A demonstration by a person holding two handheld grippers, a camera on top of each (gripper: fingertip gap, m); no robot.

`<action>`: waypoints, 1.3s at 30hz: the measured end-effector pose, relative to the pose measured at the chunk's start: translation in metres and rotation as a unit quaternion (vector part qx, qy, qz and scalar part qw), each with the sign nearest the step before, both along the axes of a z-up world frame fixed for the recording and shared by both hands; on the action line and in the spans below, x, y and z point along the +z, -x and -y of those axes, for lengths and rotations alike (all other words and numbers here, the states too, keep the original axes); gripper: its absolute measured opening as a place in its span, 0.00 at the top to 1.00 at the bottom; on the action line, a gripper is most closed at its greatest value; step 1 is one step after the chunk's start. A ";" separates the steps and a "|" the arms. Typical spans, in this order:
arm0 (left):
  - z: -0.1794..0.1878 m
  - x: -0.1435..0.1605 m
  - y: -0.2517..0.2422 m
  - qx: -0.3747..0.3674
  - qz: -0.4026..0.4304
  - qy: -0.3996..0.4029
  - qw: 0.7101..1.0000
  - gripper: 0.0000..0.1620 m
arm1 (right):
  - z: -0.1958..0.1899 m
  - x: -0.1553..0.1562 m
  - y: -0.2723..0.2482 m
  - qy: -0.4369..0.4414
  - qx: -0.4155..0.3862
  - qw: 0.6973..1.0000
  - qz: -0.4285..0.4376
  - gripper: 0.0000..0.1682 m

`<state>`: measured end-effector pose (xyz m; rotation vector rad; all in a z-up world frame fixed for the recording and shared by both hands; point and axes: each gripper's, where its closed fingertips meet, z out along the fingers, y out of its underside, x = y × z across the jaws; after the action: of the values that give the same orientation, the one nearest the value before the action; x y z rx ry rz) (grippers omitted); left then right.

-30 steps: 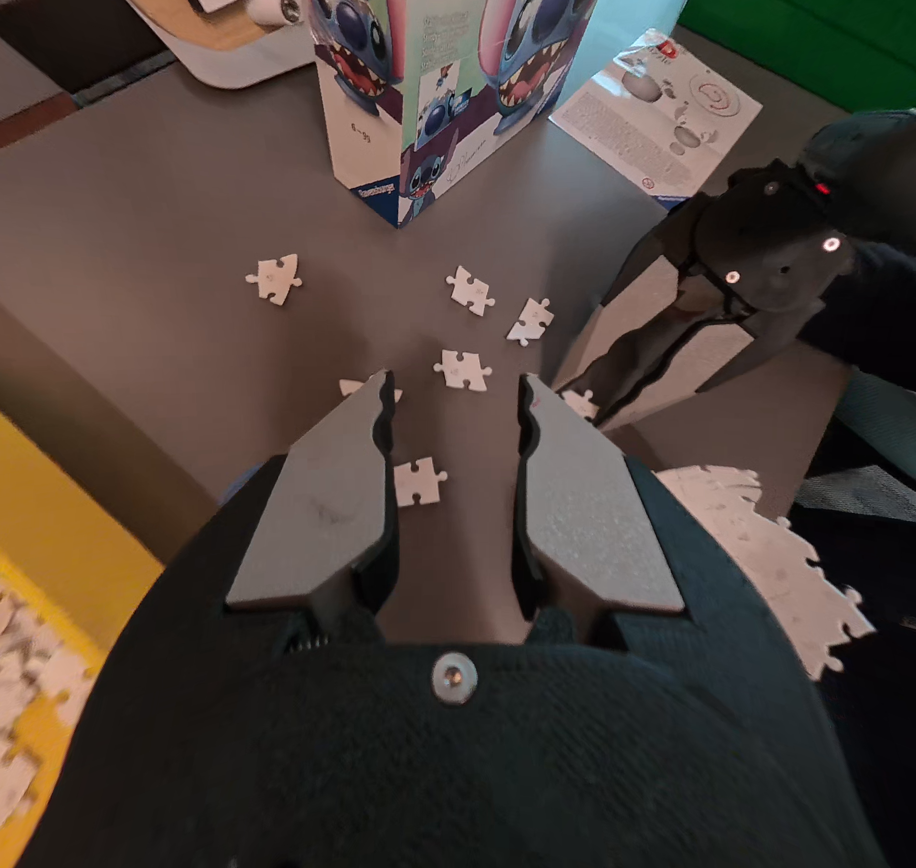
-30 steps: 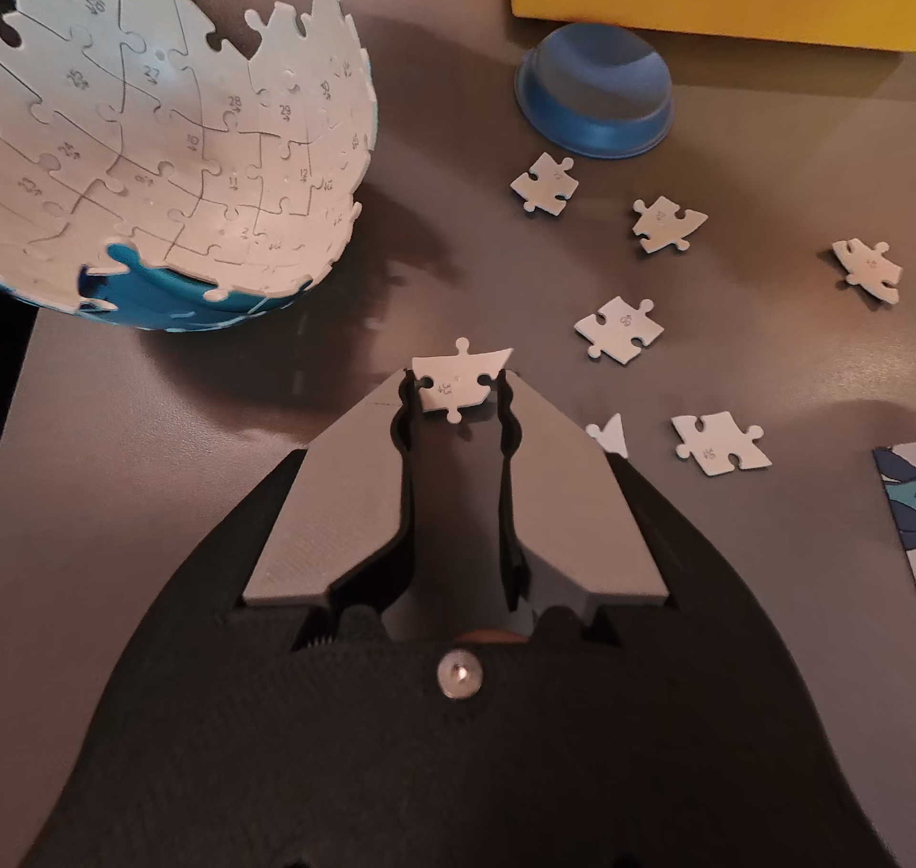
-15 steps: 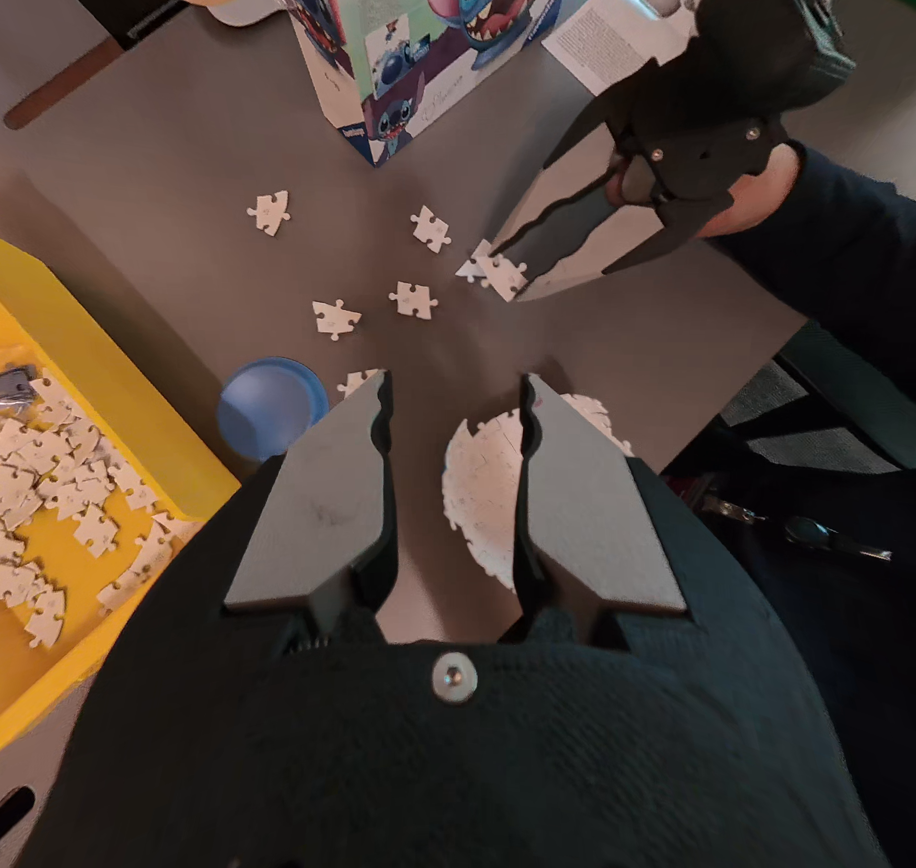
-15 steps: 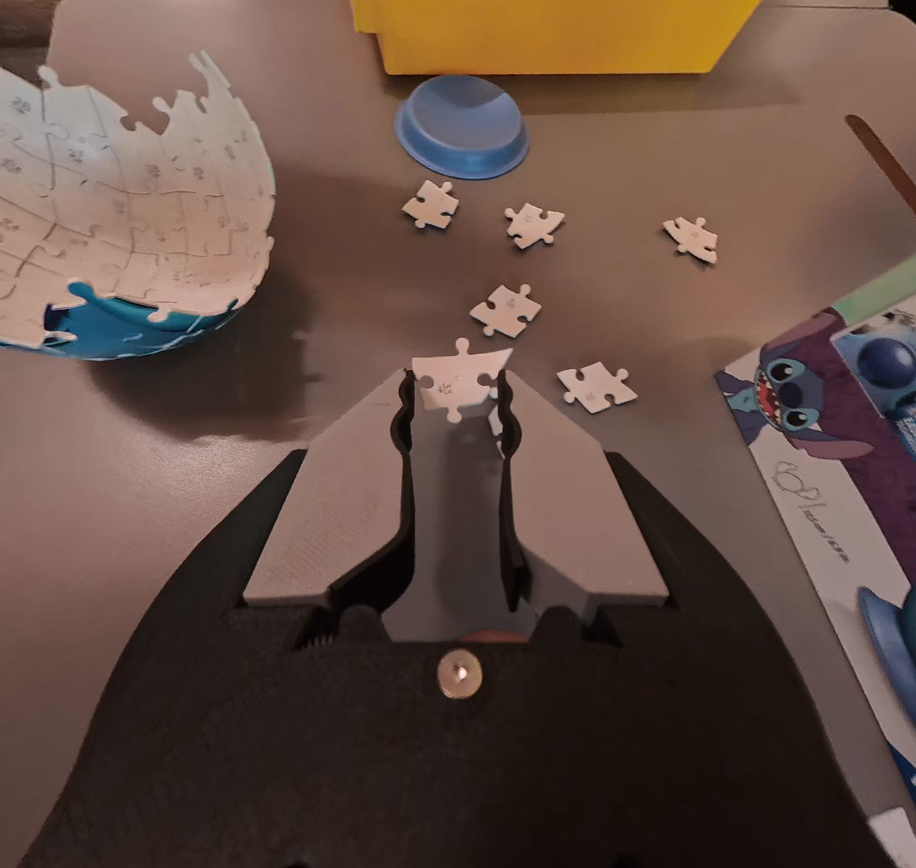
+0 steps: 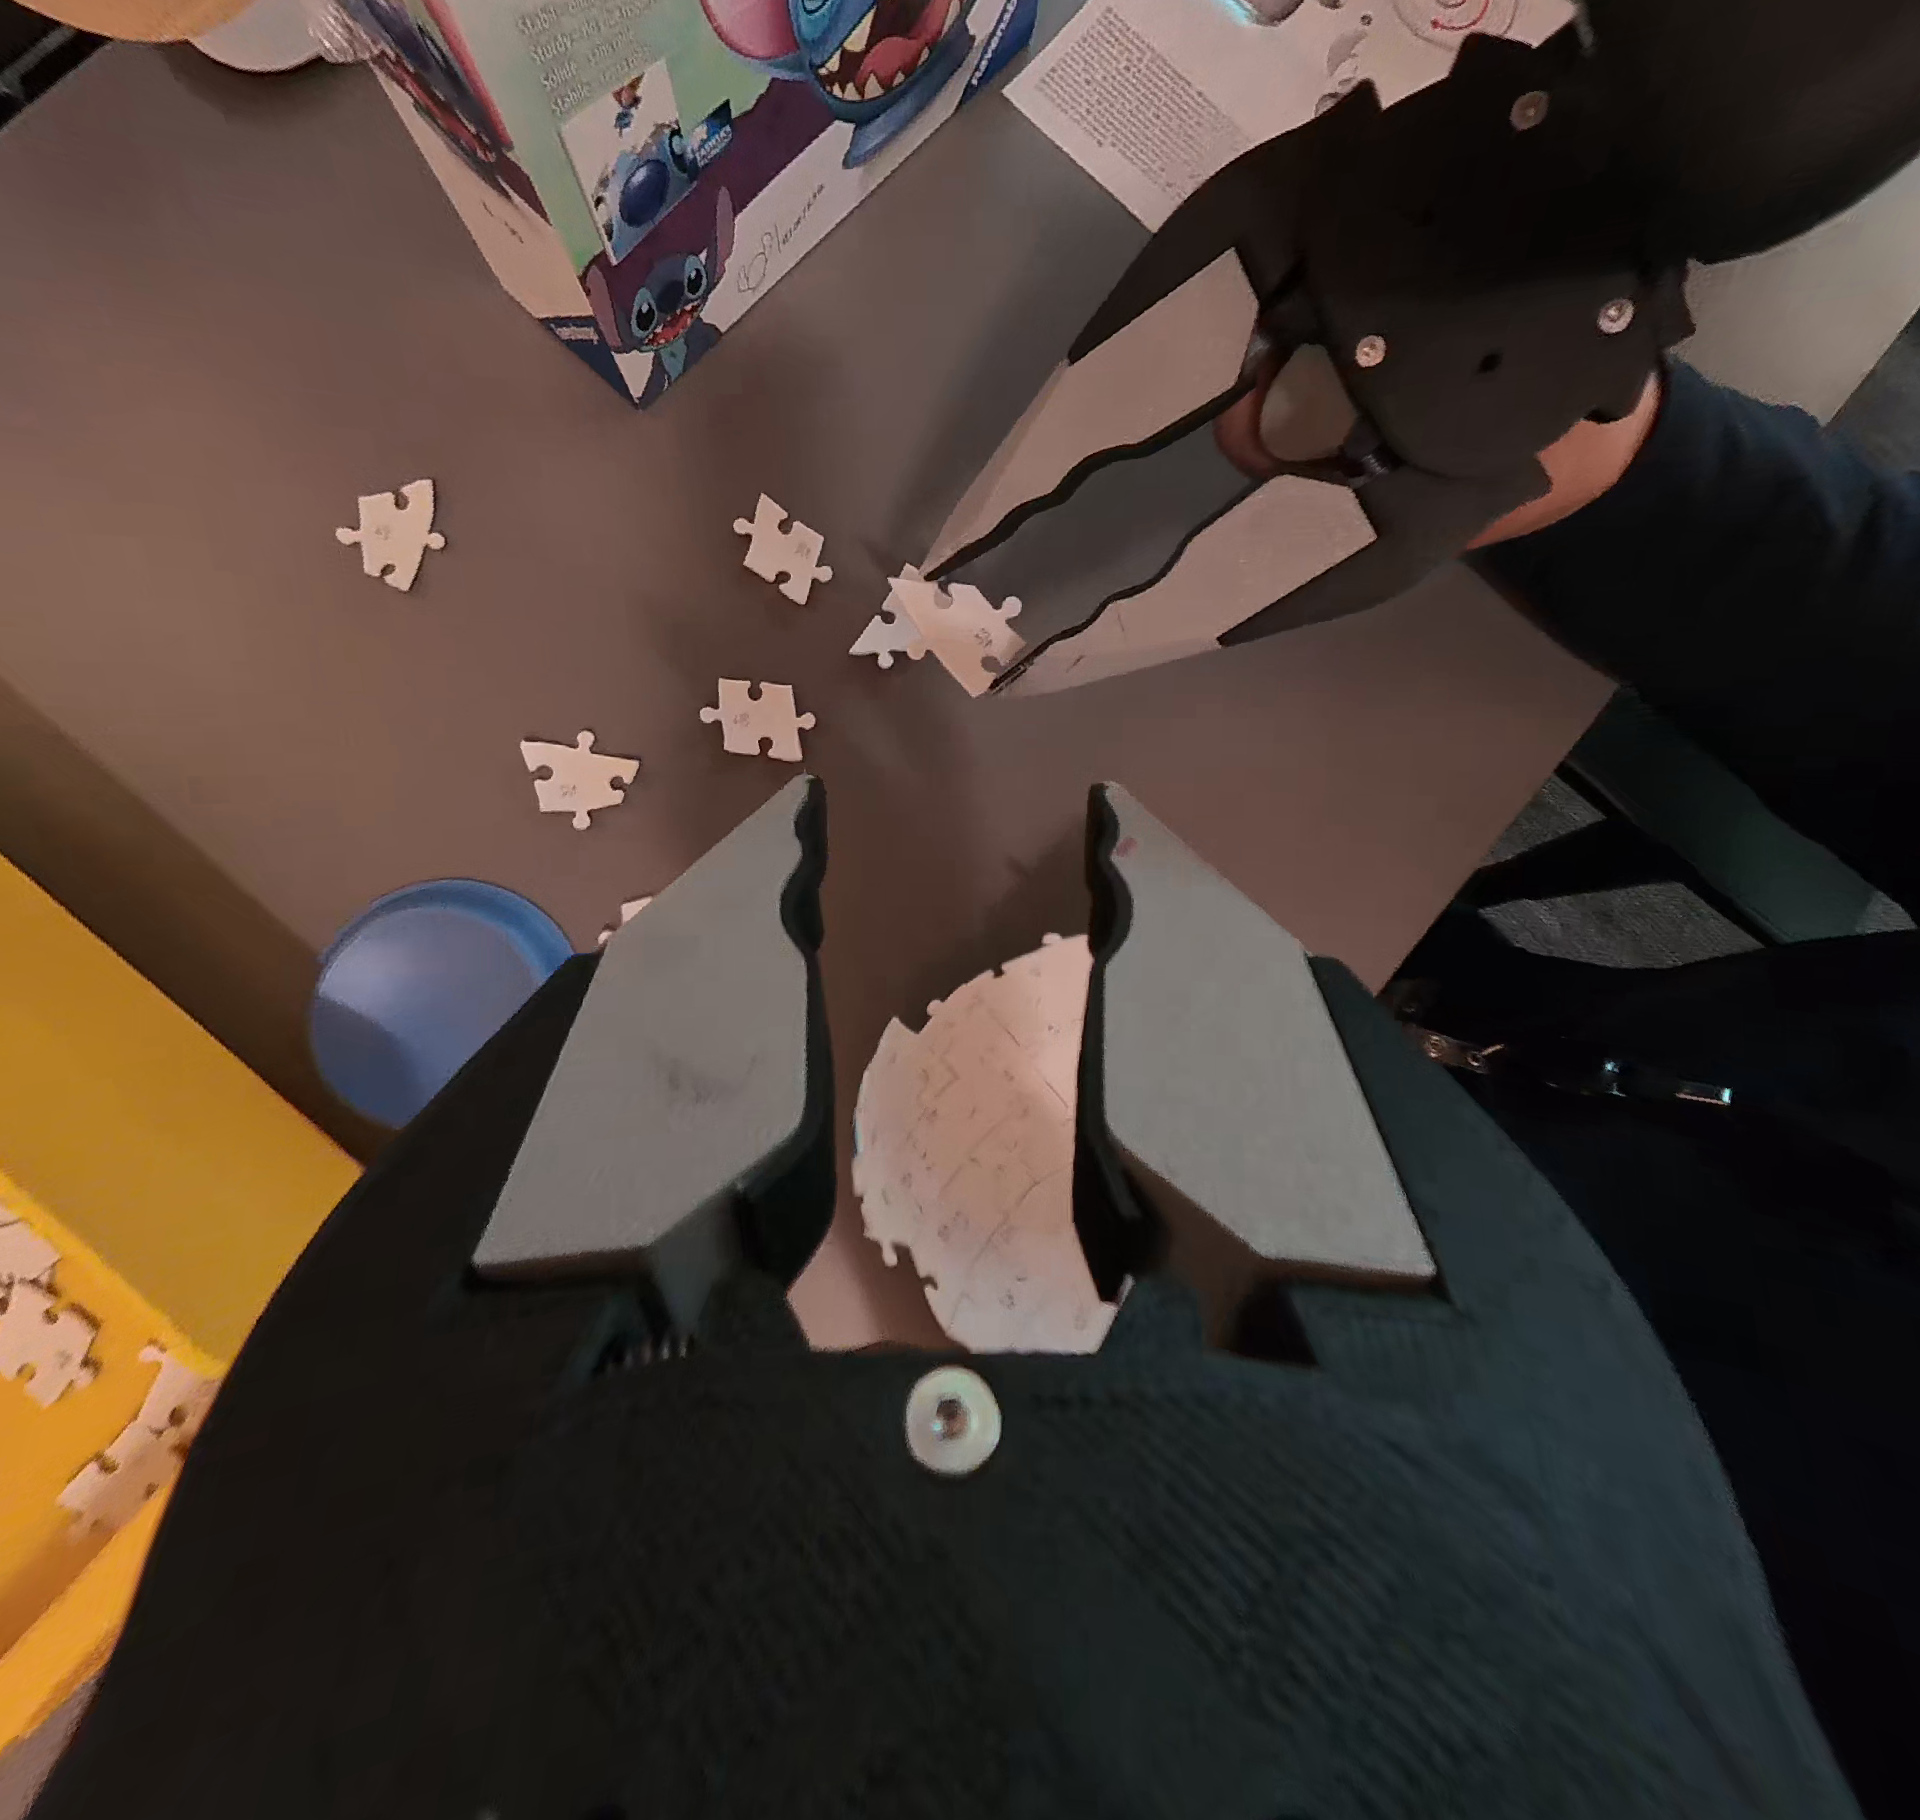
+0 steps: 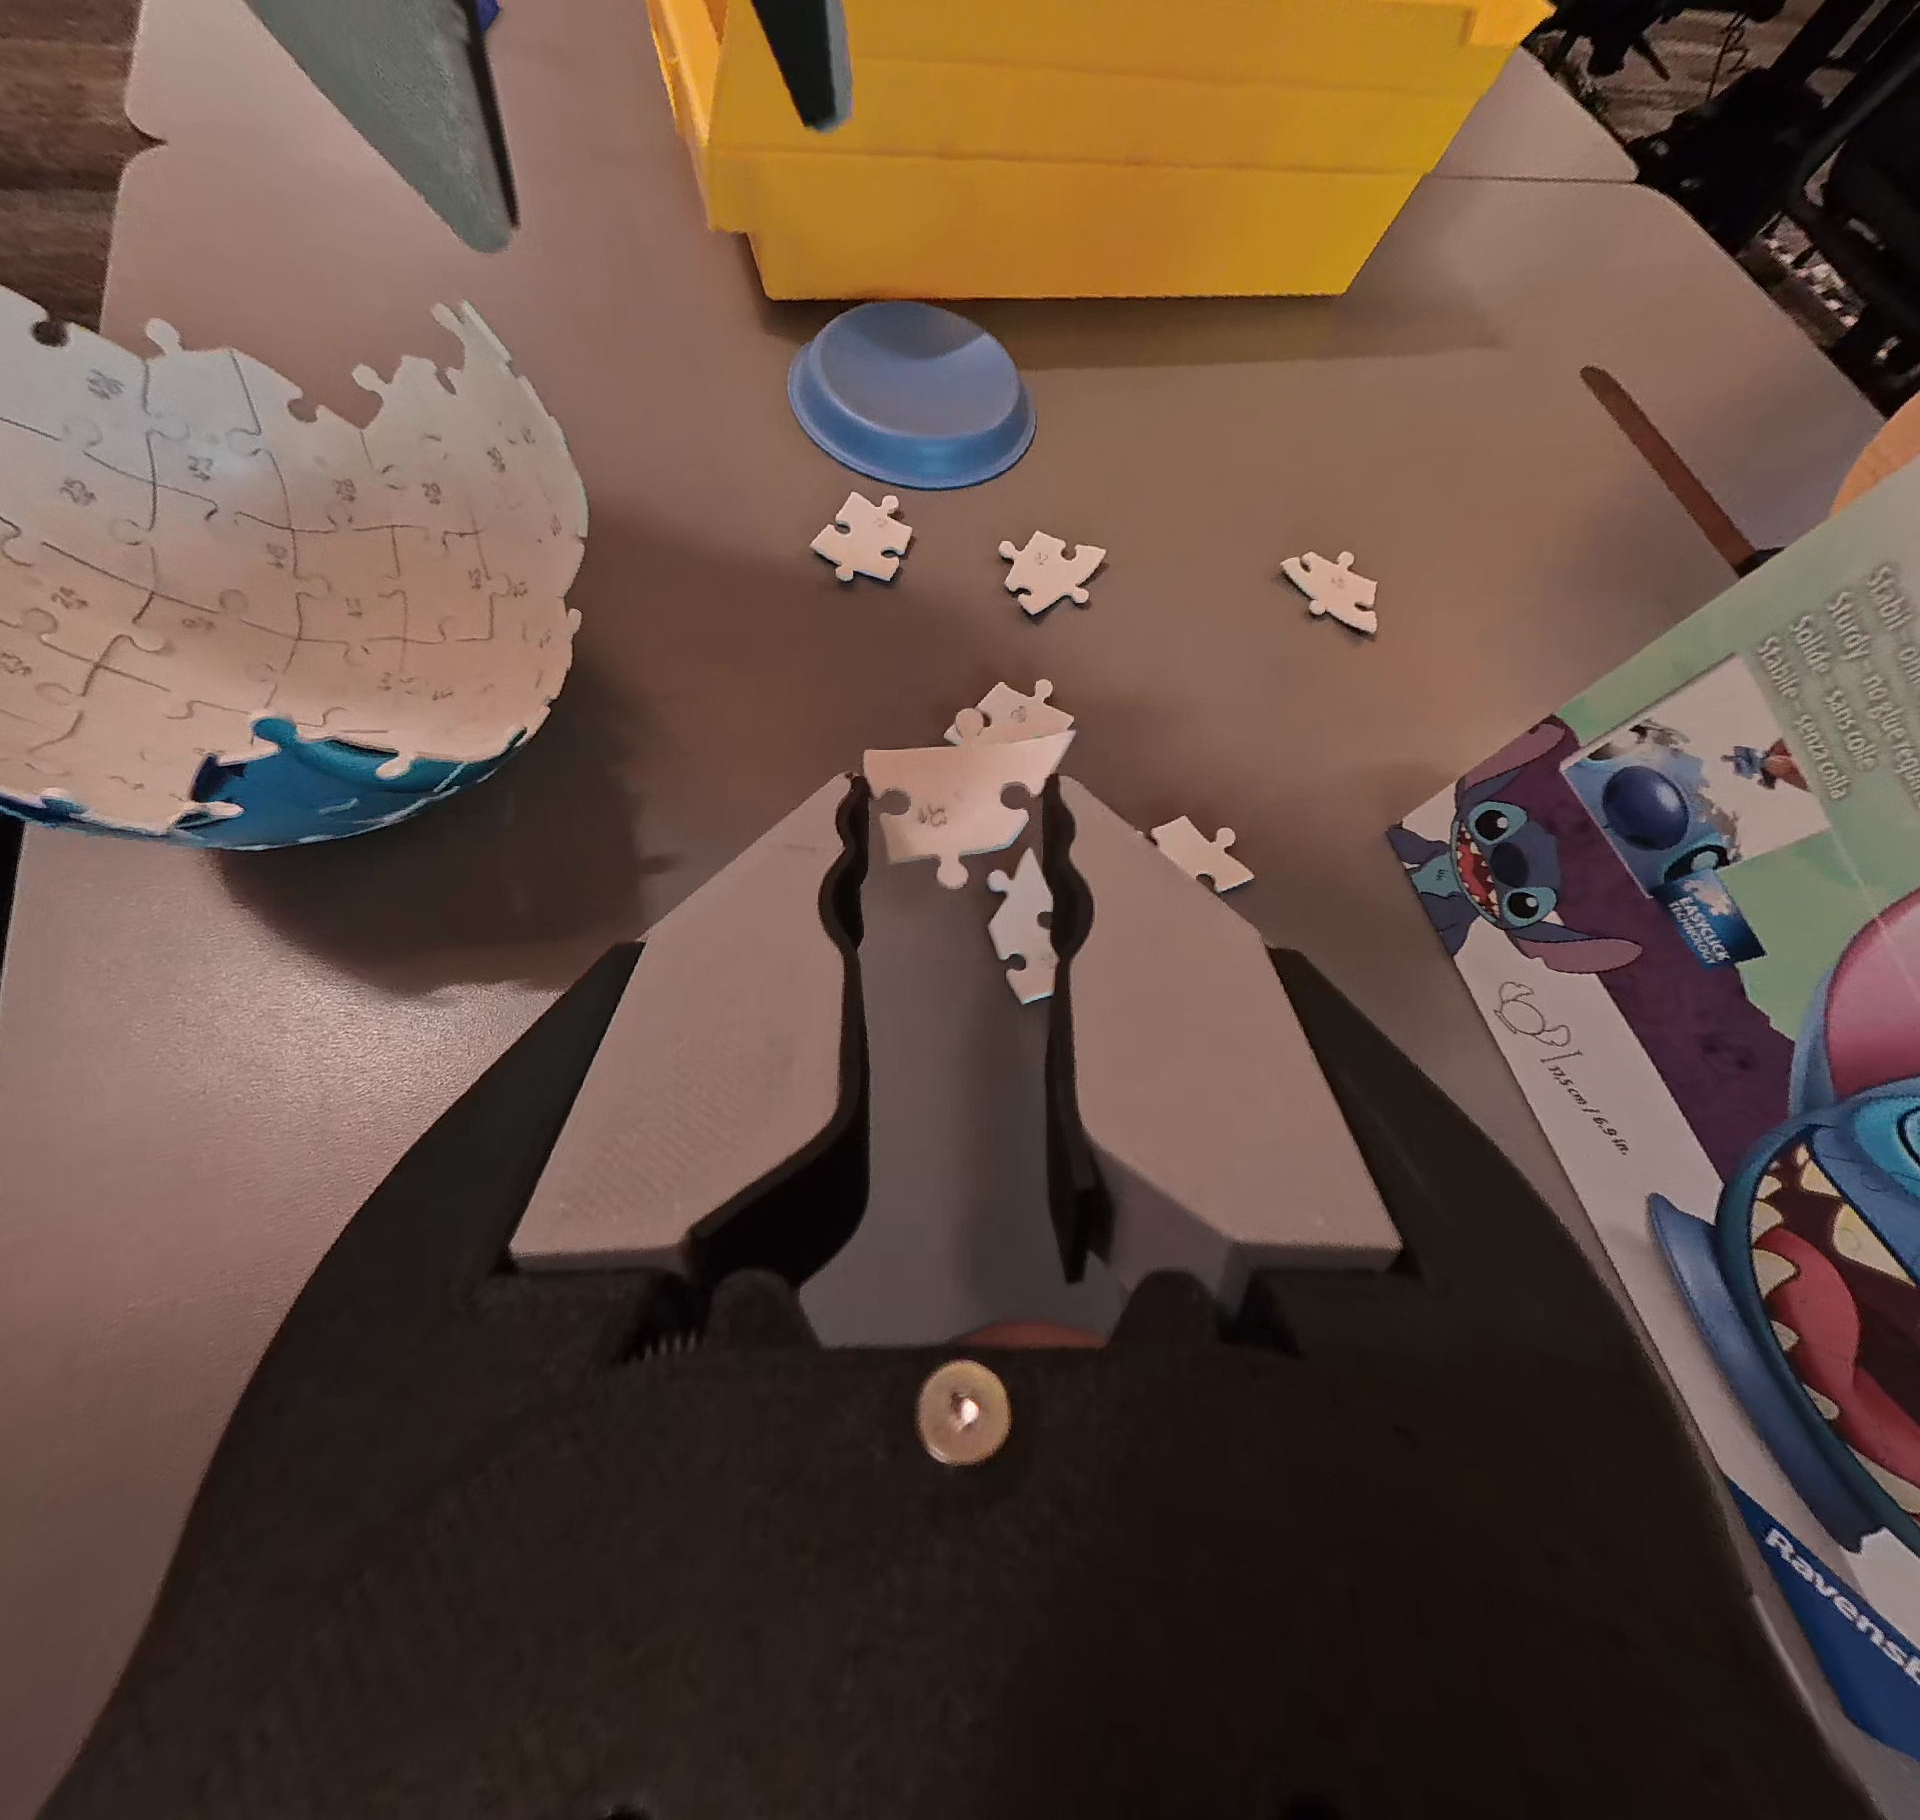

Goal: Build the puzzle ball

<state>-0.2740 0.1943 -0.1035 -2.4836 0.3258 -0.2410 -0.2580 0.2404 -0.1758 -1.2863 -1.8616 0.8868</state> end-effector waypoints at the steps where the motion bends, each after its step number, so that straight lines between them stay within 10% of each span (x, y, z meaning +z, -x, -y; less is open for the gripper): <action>1: -0.002 -0.001 -0.001 0.000 0.006 0.001 1.000 0.70 | 0.000 0.001 0.000 0.000 -0.001 1.000 -0.003 0.82; 39: -0.019 -0.005 -0.011 -0.005 0.202 -0.037 0.979 0.69 | 0.007 0.037 -0.001 -0.018 0.032 0.989 -0.141 0.82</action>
<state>-0.2634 0.2136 -0.1086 -2.2906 0.1711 -0.7107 -0.2570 0.2334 -0.1391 -1.0241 -1.6941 1.0080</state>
